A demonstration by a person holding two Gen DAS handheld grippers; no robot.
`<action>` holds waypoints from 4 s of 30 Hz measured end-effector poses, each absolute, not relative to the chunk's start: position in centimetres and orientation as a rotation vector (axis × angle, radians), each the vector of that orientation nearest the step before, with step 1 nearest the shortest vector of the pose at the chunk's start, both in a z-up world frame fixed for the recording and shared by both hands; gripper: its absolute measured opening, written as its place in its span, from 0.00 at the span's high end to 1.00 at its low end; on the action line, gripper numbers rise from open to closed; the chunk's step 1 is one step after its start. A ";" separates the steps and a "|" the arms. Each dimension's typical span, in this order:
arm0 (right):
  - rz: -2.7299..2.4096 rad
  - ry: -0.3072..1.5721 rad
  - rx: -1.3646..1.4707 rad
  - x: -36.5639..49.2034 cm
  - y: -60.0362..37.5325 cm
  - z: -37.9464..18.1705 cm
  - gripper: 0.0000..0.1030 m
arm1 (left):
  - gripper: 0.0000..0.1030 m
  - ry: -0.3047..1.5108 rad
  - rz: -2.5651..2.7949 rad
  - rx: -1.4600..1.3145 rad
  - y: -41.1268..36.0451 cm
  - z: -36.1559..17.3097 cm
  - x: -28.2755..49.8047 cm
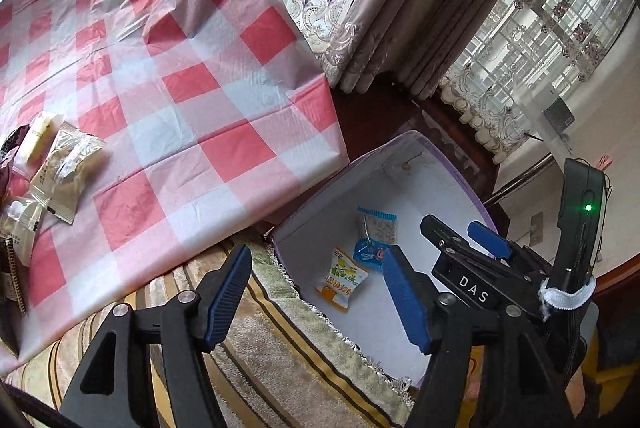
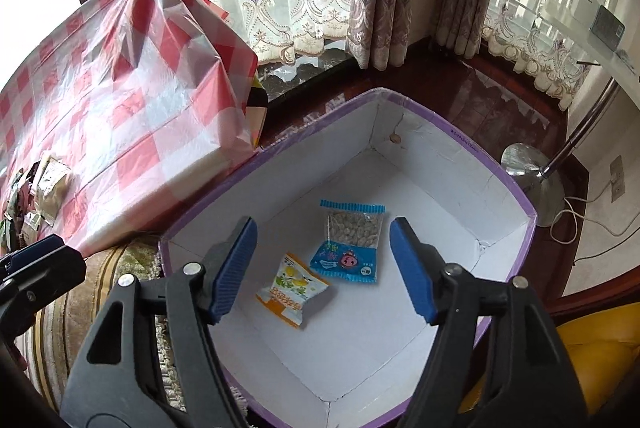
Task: Organize snacks
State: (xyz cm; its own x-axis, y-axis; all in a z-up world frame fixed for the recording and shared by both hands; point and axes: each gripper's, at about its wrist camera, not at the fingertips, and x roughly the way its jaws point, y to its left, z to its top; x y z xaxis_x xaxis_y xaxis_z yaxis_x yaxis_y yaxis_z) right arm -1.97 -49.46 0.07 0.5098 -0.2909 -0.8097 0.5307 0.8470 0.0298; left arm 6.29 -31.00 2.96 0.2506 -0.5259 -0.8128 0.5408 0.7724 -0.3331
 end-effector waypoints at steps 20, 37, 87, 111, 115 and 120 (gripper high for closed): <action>-0.071 0.890 0.195 2.5 -36.9 3.8 0.22 | 0.37 1.042 -0.353 -0.258 -11.0 3.4 7.0; 0.023 0.970 0.178 8.3 -29.5 1.2 0.22 | 0.37 1.020 -0.266 -0.169 -1.6 1.1 8.4; -0.117 1.024 0.099 22.7 -24.0 -3.5 0.39 | 0.52 1.113 -0.282 -0.017 -5.5 -1.1 14.0; -0.098 0.984 0.195 18.5 -26.3 -1.4 0.19 | 0.50 1.174 -0.321 -0.031 -5.0 -2.6 14.6; -0.116 0.995 0.206 17.5 -27.1 -1.1 0.19 | 0.51 1.164 -0.313 -0.021 -5.2 -2.3 14.2; -0.122 1.098 0.164 17.2 -27.3 -2.3 0.19 | 0.51 1.128 -0.269 -0.052 -4.3 -1.2 13.3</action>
State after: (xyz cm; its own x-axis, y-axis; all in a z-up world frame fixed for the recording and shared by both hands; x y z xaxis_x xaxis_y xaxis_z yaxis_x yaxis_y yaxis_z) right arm 17.24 -27.29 -2.34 0.4508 -0.0170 -0.8924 0.1787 0.9813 0.0715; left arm 13.28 -4.33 -1.21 0.4000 -0.2391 -0.8848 0.1866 0.9664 -0.1767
